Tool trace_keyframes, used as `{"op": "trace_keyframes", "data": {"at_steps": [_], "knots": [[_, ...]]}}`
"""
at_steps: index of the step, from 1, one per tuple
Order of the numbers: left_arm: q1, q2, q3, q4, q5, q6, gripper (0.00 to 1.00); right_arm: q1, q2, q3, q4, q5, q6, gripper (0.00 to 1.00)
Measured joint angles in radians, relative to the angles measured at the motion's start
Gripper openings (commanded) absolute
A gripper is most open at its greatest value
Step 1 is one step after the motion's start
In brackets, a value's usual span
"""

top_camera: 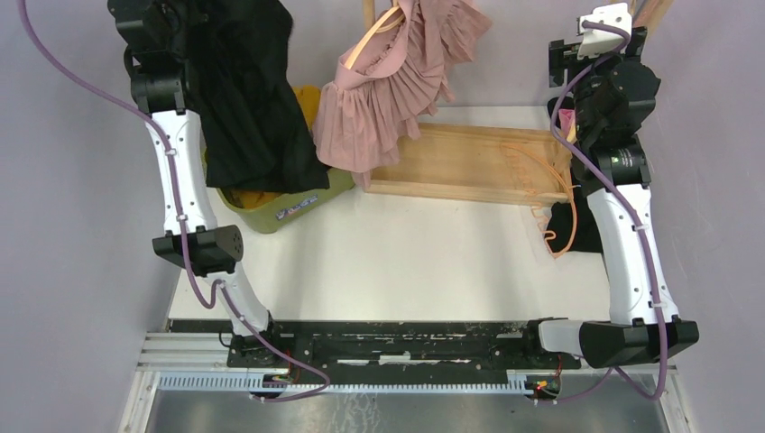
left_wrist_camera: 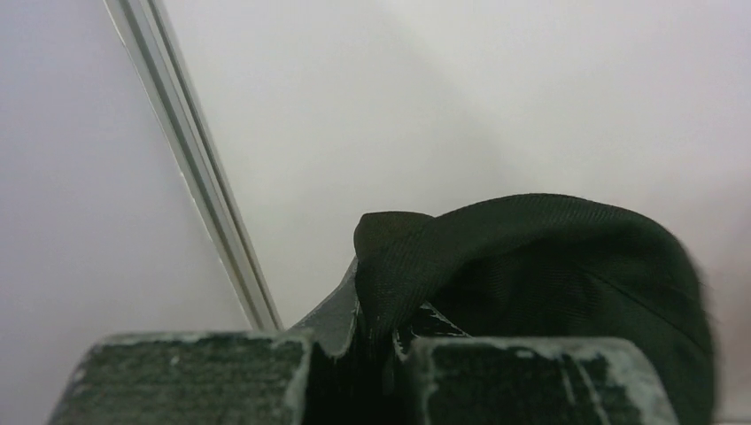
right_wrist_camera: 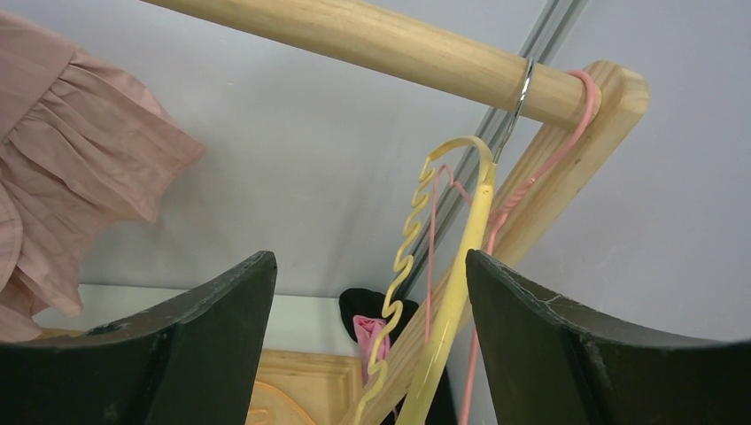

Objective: Remove the skirt from the hanger
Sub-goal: Place the skirt in the bin.

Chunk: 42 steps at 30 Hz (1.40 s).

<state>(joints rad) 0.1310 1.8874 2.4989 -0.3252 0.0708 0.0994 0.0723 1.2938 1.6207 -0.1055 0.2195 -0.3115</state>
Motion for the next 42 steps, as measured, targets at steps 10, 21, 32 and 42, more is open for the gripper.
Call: {"op": "trace_keyframes", "data": {"at_steps": [10,21,32,42], "knots": [[0.013,0.029,-0.032,0.121,0.089,-0.065,0.03,0.0,0.045,0.0,0.002,0.002,0.001,0.83],[-0.025,-0.209,-0.832,0.153,0.168,-0.086,0.03,0.0,0.051,-0.023,-0.003,-0.017,0.068,0.81],[-0.174,-0.233,-1.098,-0.048,0.212,-0.092,0.22,0.005,0.049,-0.05,-0.084,-0.091,0.169,0.83],[-0.145,-0.226,-1.084,-0.12,0.185,-0.105,0.64,0.013,0.032,-0.066,-0.276,-0.144,0.211,0.81]]}}
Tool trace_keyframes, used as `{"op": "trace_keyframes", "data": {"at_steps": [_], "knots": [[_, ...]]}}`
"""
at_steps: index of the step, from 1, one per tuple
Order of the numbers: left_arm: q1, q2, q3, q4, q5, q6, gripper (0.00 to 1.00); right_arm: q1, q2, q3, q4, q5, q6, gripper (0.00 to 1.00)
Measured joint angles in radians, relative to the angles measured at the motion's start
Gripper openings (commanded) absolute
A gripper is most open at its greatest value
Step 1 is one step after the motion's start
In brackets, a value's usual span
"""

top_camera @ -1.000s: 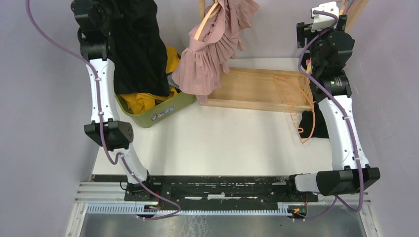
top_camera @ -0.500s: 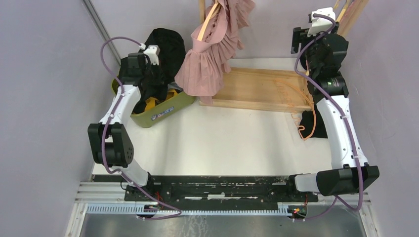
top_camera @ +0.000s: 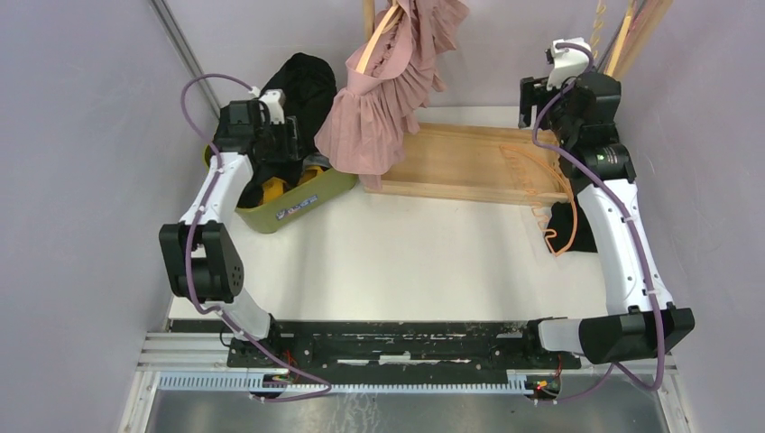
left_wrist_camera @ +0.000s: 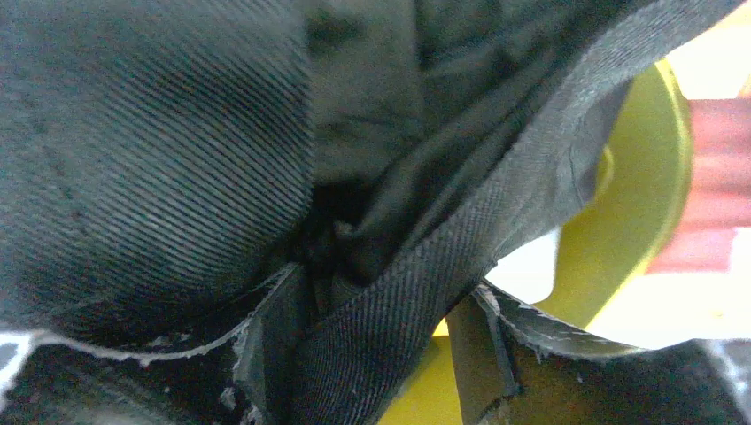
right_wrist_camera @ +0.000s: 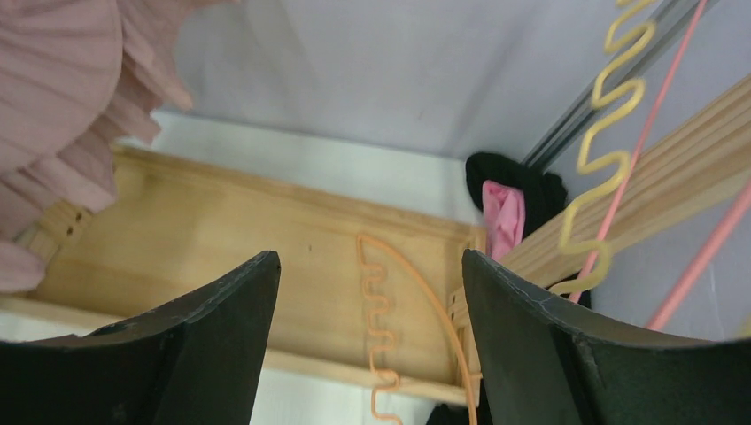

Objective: Remove the skirt from the hanger
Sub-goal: Place the skirt in the bin.

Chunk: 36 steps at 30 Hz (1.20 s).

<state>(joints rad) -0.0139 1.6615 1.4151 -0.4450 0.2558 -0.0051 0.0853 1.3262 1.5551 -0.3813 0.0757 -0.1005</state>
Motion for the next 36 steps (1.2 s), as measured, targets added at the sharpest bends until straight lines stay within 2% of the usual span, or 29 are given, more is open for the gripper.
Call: {"op": "trace_keyframes", "data": {"at_steps": [4,6,10,24,36], "knots": [[0.071,0.0,0.038,-0.019,0.002,-0.011,0.65,0.002,-0.021,-0.051,-0.079,0.003,0.0,0.81],[0.094,0.0,0.069,-0.028,-0.013,-0.018,0.7,0.003,-0.029,-0.079,-0.117,0.004,0.002,0.82],[0.095,-0.004,0.085,-0.029,-0.034,-0.05,0.73,0.005,-0.063,-0.161,-0.198,0.021,0.015,0.82],[-0.036,-0.027,-0.032,-0.053,-0.074,-0.077,0.72,-0.033,-0.211,-0.42,-0.408,0.072,0.113,0.82],[-0.188,-0.05,-0.041,-0.1,-0.283,-0.074,0.73,-0.147,-0.208,-0.49,-0.443,0.09,0.126,0.8]]}}
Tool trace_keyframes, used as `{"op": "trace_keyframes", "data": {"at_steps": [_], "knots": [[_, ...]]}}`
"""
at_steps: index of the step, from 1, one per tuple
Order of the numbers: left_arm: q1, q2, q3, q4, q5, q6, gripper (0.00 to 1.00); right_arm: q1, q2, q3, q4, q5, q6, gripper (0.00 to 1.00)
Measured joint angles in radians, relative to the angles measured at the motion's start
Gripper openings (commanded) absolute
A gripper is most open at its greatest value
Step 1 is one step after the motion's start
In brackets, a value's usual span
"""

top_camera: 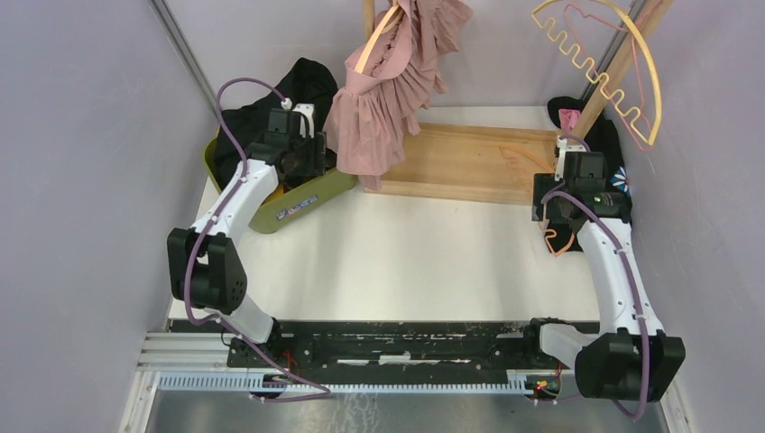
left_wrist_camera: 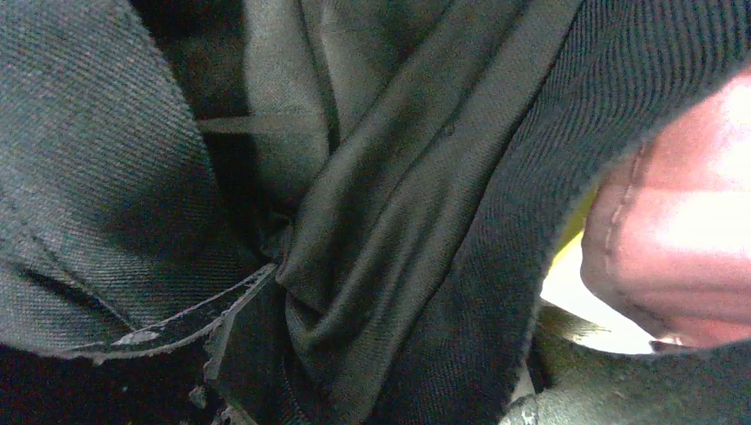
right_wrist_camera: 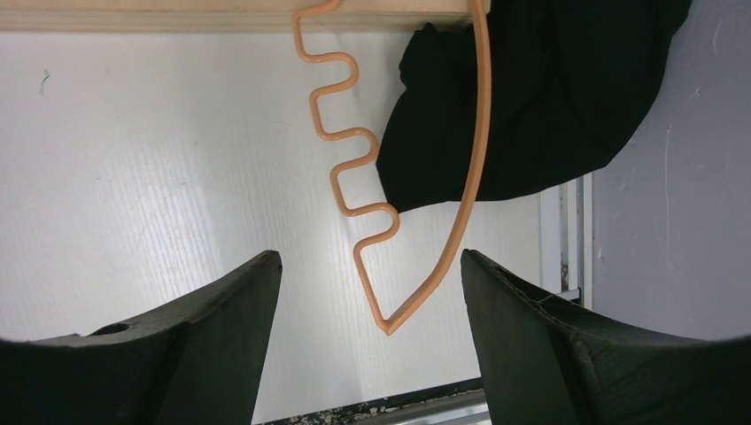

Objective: Remove the skirt from the hanger
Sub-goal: Place the skirt in the bin.

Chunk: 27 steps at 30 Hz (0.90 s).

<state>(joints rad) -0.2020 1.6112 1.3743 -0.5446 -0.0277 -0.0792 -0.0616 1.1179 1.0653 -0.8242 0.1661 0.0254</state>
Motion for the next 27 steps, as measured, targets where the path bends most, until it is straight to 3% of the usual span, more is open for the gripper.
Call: {"op": "trace_keyframes", "data": {"at_steps": [11,27], "knots": [[-0.001,-0.036,-0.009,-0.022,0.003,0.0,0.72,-0.121,0.189,0.01,0.069,0.012,-0.013,0.8],[0.005,-0.066,-0.011,-0.047,-0.048,0.019,0.73,-0.226,0.556,0.196,0.184,-0.064,-0.05,0.74]]}}
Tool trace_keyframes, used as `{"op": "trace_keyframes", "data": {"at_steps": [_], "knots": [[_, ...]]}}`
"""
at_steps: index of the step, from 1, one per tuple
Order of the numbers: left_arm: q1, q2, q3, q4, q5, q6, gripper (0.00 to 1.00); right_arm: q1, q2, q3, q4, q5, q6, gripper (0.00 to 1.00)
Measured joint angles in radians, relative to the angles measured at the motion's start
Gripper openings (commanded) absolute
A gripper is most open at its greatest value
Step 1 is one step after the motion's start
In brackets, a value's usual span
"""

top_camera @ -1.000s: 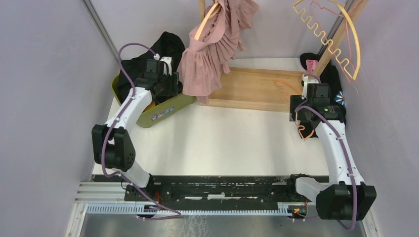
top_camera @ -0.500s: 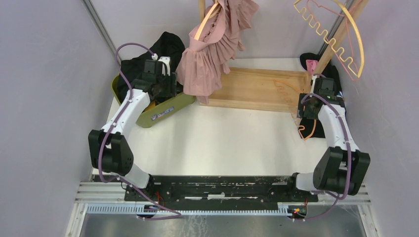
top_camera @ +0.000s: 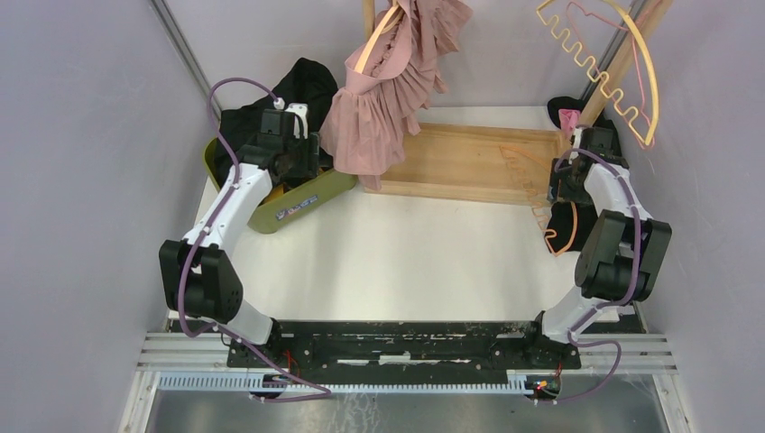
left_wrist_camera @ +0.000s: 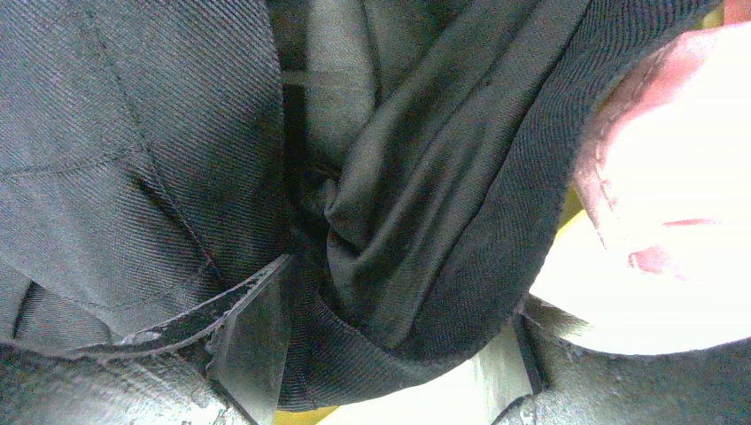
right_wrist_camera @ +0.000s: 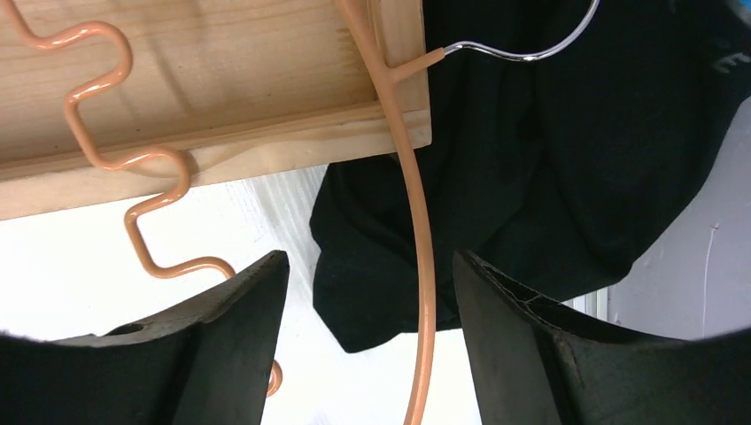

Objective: Remove the skirt from the hanger
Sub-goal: Place the skirt in the bin, then pick up the hanger at the center of the board.

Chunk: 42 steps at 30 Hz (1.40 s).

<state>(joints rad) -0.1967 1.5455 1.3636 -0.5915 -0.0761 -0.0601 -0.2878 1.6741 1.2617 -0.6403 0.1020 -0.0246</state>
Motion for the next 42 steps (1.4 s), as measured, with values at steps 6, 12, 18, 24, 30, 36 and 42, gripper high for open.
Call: {"op": "trace_keyframes", "data": {"at_steps": [6,12,18,24,30,36,42], "knots": [[0.005,0.002,0.0,0.001,-0.002,0.0,0.73,-0.034,0.011,-0.039,0.037,-0.004,-0.019,0.73],[0.006,0.027,0.0,0.0,-0.002,0.0,0.72,-0.087,0.008,-0.157,0.065,-0.005,-0.036,0.65],[0.006,0.049,0.005,0.001,-0.002,0.0,0.72,-0.1,0.003,-0.19,0.066,-0.025,-0.035,0.24],[0.006,0.049,0.005,0.003,-0.001,0.0,0.72,-0.098,-0.092,-0.2,0.063,-0.052,0.007,0.02],[0.006,0.048,0.005,0.003,0.0,0.0,0.71,-0.045,-0.233,-0.212,0.045,-0.071,0.084,0.02],[0.006,0.036,0.005,0.003,0.018,0.0,0.7,0.163,-0.335,-0.212,-0.014,-0.053,0.072,0.02],[0.005,-0.004,-0.011,0.008,0.049,0.0,0.68,0.278,-0.373,-0.212,-0.1,-0.007,0.069,0.02]]}}
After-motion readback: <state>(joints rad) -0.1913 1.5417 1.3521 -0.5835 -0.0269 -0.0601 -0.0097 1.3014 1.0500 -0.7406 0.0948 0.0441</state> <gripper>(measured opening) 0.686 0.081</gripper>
